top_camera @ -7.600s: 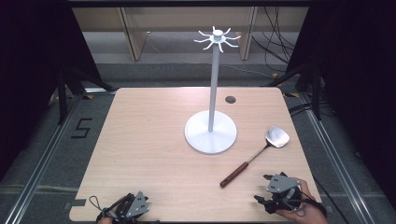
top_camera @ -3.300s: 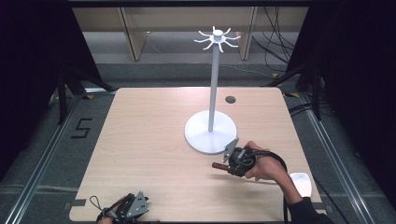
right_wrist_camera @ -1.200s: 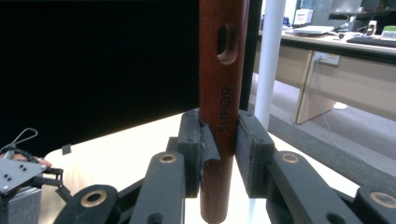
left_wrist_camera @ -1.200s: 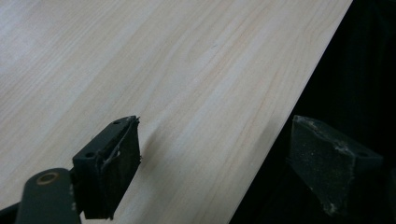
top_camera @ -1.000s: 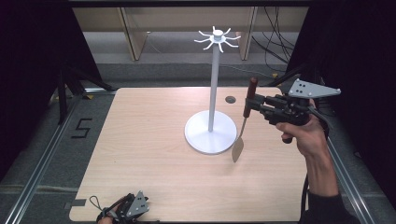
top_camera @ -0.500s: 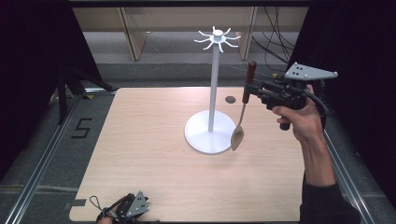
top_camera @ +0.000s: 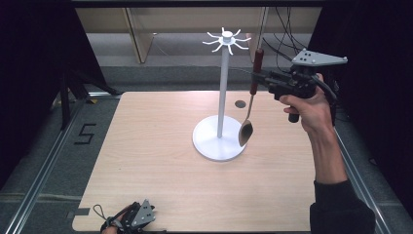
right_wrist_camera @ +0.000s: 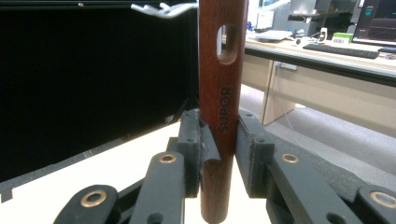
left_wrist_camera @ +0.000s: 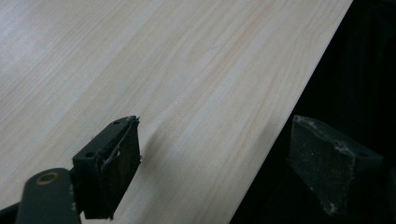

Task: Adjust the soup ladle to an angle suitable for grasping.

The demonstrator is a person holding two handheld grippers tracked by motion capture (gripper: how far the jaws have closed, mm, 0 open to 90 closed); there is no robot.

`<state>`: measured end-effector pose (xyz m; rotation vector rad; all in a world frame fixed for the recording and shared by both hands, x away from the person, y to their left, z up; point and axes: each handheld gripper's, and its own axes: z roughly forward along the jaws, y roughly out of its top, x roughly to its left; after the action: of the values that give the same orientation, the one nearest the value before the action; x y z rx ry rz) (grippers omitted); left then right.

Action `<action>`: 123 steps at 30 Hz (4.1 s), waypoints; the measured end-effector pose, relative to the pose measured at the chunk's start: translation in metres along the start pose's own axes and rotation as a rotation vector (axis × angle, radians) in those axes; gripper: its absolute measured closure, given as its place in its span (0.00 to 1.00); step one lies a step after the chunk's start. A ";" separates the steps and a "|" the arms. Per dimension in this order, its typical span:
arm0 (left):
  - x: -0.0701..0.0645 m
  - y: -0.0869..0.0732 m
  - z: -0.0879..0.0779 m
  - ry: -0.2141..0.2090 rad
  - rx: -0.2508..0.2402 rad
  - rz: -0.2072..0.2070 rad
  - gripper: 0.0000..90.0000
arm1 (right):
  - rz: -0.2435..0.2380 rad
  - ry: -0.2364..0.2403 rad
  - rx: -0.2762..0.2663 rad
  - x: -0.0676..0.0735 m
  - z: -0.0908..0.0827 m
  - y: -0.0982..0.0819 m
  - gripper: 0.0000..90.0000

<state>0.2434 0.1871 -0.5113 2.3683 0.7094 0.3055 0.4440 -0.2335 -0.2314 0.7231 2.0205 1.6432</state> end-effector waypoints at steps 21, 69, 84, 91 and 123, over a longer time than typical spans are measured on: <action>0.000 0.000 0.000 0.000 0.001 0.003 0.18 | 0.002 0.006 0.018 0.000 0.018 0.015 0.82; -0.001 0.000 0.000 -0.002 0.004 0.005 0.18 | 0.013 -0.031 0.092 0.003 0.038 0.025 0.82; -0.001 0.000 0.000 -0.002 0.005 0.006 0.18 | 0.024 -0.024 0.072 0.004 0.033 0.017 0.70; -0.001 0.000 -0.001 -0.001 0.005 0.005 0.18 | 0.046 -0.021 0.064 0.003 0.020 0.007 0.57; 0.000 0.000 0.000 -0.001 0.003 0.002 0.18 | 0.051 -0.074 0.100 0.023 -0.019 -0.080 0.45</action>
<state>0.2431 0.1868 -0.5111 2.3723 0.7071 0.3044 0.4043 -0.2459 -0.3066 0.8644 2.0593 1.5279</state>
